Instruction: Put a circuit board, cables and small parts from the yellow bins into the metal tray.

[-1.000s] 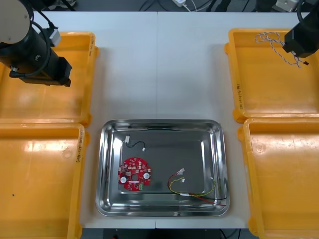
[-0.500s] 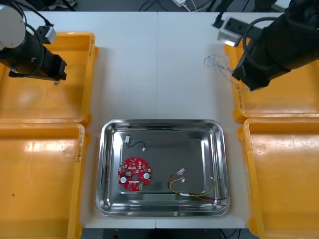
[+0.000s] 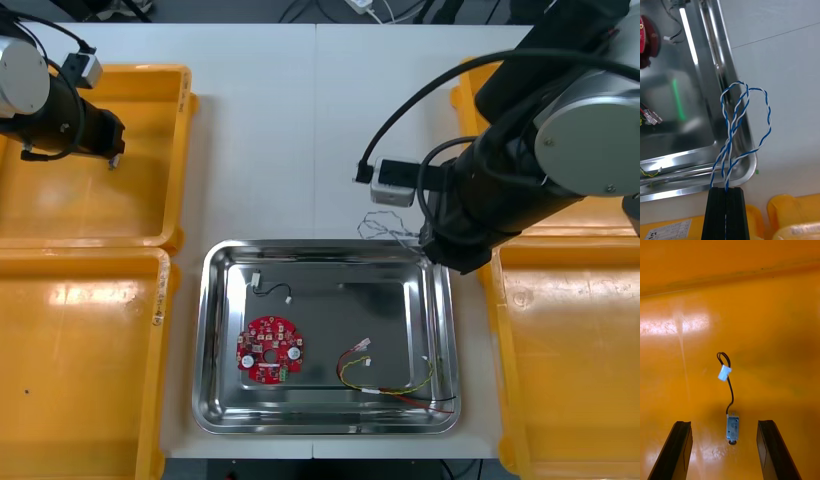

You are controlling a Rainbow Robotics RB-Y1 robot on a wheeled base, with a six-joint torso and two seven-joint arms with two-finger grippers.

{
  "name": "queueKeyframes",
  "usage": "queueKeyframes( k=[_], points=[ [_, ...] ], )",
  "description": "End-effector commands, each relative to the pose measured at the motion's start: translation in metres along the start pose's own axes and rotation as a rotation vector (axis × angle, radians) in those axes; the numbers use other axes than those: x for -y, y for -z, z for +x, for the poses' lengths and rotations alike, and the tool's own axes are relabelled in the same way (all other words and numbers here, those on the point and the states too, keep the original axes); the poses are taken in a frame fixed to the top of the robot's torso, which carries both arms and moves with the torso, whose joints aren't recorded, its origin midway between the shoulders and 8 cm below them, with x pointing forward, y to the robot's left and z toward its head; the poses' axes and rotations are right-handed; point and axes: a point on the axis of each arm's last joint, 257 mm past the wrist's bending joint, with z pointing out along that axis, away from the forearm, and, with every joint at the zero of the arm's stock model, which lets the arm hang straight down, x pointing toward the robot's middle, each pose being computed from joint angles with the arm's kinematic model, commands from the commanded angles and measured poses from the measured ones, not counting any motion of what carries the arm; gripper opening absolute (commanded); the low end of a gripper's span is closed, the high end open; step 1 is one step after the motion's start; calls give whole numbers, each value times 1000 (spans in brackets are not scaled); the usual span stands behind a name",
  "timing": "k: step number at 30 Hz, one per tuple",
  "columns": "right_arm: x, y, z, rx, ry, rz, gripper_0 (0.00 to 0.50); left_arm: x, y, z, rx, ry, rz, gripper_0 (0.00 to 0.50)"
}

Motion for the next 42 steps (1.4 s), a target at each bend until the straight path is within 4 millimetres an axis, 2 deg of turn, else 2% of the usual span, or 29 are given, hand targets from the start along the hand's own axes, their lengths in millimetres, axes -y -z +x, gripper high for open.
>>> queueKeyframes(
  k=[1,7,12,23,33,42],
  points=[
    [-23,-17,-11,10,111,-22,0,-13,9,-27,56,-91,-43,500],
    [-37,-37,-24,-9,191,-13,0,-7,4,-21,43,-89,-33,500],
    [-47,-59,-24,-20,237,7,0,-2,-4,-11,35,-75,-13,500],
    [-59,-92,-24,-39,313,30,0,7,-10,-5,32,-60,13,500],
    [-53,-116,-23,-35,320,46,0,7,-15,4,18,-56,18,500],
    [-50,-121,-15,-52,322,62,0,7,-18,8,18,-47,24,500]
  ],
)
